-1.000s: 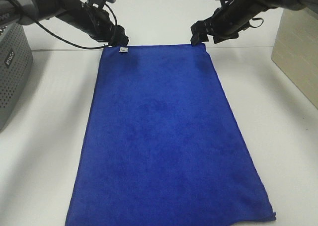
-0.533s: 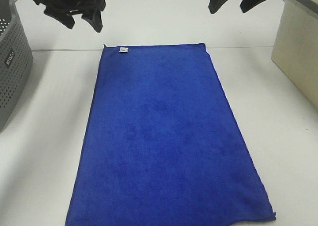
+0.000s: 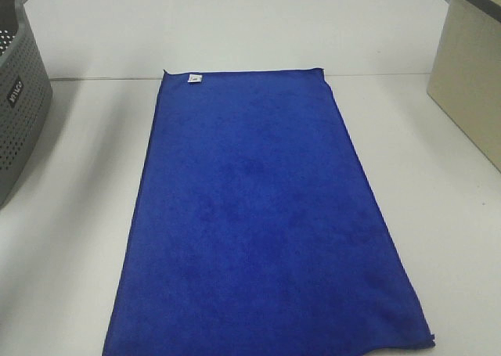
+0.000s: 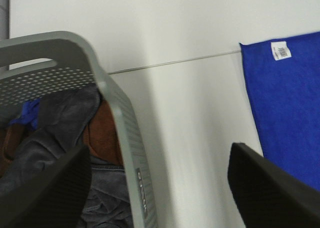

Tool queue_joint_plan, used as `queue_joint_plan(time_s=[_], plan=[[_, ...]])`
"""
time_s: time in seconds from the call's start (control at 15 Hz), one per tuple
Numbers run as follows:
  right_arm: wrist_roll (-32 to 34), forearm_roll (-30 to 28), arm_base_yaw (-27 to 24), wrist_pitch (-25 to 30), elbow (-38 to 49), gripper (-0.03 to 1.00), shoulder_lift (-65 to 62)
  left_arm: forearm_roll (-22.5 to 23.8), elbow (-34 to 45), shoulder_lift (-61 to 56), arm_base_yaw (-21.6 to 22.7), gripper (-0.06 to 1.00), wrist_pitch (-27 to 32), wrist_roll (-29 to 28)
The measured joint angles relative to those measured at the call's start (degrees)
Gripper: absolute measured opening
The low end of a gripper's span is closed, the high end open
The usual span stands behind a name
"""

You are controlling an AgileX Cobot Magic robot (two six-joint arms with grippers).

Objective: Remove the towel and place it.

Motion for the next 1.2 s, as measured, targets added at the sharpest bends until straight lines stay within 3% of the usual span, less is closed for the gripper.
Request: queue_joint_plan(time_s=[0.2, 0.33, 0.4, 0.67, 0.8, 1.0, 1.2], plan=[[1.3, -0.8, -4.8, -0.1, 1.6, 0.85, -4.9, -6.3, 0.3, -2.7, 5.6, 0.72, 0.0, 1.7], [1.4, -1.0, -5.2, -0.1, 7.4, 0.83, -9.9, -7.0, 4.1, -6.8, 7.1, 0.72, 0.0, 2.3], [1.4, -1.4, -5.2, -0.1, 18.2, 0.81, -18.2, -7.3, 12.7, -14.3, 7.2, 0.72, 0.0, 3.5], [1.4, -4.0, -5.2, 0.2, 44.1, 0.79, -41.4, -8.0, 33.7, -34.7, 7.2, 0.72, 0.1, 3.7], [1.4, -4.0, -5.2, 0.2, 55.1, 0.79, -53.2, -6.0, 44.5, -44.7, 7.2, 0.72, 0.0, 3.7], [1.5, -5.2, -5.2, 0.3, 67.1, 0.79, -69.2, 2.9, 59.0, -58.0, 7.2, 0.72, -2.1, 3.8], [3.3, -5.3, -5.2, 0.3, 74.4, 0.79, -80.7, 8.3, 67.9, -67.8, 7.2, 0.72, -5.6, 3.8]])
